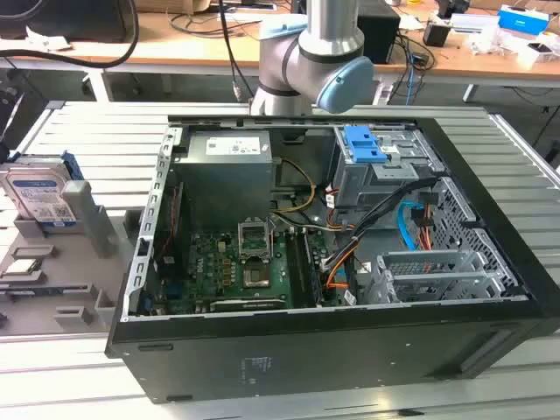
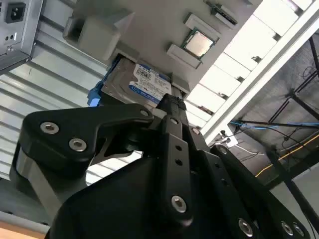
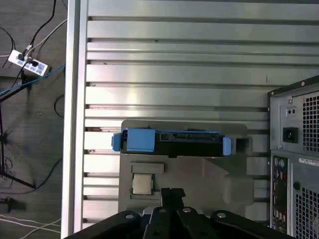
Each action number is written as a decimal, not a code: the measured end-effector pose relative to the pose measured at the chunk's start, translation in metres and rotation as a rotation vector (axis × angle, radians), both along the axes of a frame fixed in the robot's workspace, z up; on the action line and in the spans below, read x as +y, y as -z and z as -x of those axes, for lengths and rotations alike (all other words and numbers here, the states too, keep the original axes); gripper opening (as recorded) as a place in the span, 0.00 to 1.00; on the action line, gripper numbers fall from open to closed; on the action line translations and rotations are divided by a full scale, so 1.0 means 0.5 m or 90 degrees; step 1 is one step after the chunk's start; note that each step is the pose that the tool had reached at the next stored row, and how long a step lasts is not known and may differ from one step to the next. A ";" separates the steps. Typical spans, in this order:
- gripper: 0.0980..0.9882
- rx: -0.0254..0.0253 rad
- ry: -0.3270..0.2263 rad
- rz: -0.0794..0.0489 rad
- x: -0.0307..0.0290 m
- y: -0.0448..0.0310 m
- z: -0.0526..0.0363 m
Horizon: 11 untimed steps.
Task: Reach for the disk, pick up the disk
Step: 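Pick up the disk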
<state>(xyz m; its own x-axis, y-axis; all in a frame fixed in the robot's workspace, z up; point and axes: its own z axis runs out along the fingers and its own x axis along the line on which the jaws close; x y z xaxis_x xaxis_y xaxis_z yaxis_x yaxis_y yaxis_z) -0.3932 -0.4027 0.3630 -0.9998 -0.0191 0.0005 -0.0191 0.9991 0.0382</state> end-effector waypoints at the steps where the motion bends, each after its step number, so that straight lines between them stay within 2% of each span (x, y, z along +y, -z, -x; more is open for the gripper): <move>1: 0.01 0.0000 -0.022 0.000 0.000 0.000 0.000; 5: 0.01 0.0000 -0.090 0.000 0.000 0.000 0.000; 9: 0.01 0.0000 -0.133 0.000 0.000 0.000 0.000; 11: 0.01 0.0000 -0.171 0.000 0.000 0.000 0.000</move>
